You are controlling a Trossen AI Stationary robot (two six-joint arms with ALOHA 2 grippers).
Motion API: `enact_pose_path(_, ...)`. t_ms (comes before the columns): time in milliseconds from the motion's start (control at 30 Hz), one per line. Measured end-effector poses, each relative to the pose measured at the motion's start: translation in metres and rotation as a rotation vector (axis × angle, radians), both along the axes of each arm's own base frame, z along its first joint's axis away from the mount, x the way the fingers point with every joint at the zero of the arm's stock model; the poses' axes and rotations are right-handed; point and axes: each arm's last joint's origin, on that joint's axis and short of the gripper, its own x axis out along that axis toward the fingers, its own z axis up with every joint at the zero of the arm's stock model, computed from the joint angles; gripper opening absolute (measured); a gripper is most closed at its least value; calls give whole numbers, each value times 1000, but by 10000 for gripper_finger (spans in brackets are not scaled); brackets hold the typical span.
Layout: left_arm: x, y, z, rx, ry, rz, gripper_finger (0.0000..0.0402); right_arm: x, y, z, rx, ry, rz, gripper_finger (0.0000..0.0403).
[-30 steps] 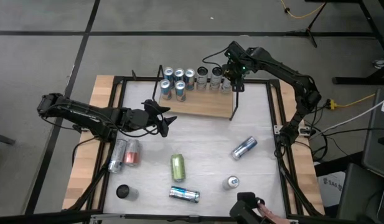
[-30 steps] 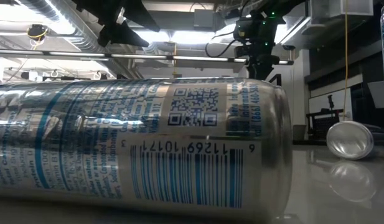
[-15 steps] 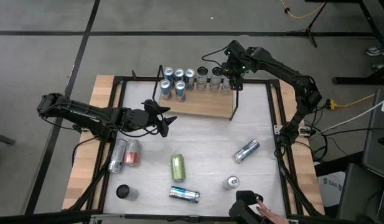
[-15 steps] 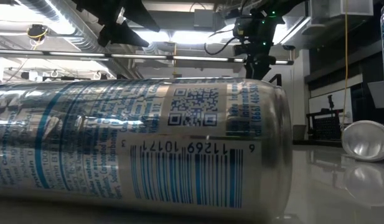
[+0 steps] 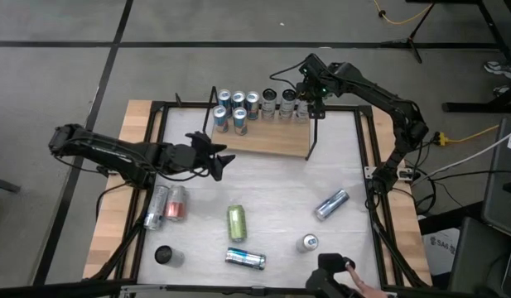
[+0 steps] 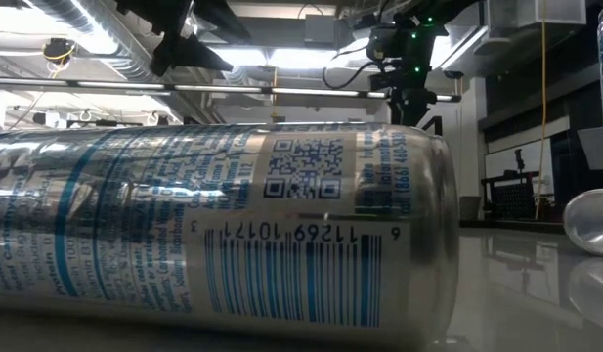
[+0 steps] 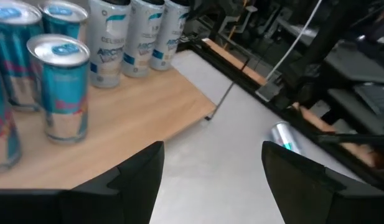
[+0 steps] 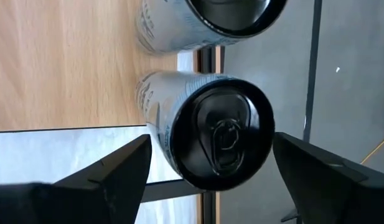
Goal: Place canned beverage on shelf
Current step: Put the white blue soda can on the shelf
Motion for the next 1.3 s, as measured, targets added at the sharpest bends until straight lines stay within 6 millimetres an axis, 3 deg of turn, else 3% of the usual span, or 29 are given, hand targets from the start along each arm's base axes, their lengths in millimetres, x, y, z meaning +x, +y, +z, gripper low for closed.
enact_pose_path(333, -6, -3, 13, -171, -73, -73, 263, -11, 10, 21, -29, -59, 5, 324)
enact_pose_path(633, -13, -11, 61, -316, -27, -157, 263, -15, 29, 39, -68, -105, 41, 324)
enact_pose_path(733, -25, -15, 73, -467, 61, -136, 263, -10, 42, 44, -75, -119, 84, 324)
enact_pose_path(967, -54, -31, 90, -999, 264, -58, 263, 10, 74, 46, -75, -133, 204, 324)
enact_pose_path(1133, -67, -51, 88, -1334, 485, -25, 263, 23, 97, 47, -77, -149, 291, 324)
enact_pose_path(1300, -73, -76, 85, -1510, 688, 20, 263, 34, 114, 48, -90, -179, 354, 324)
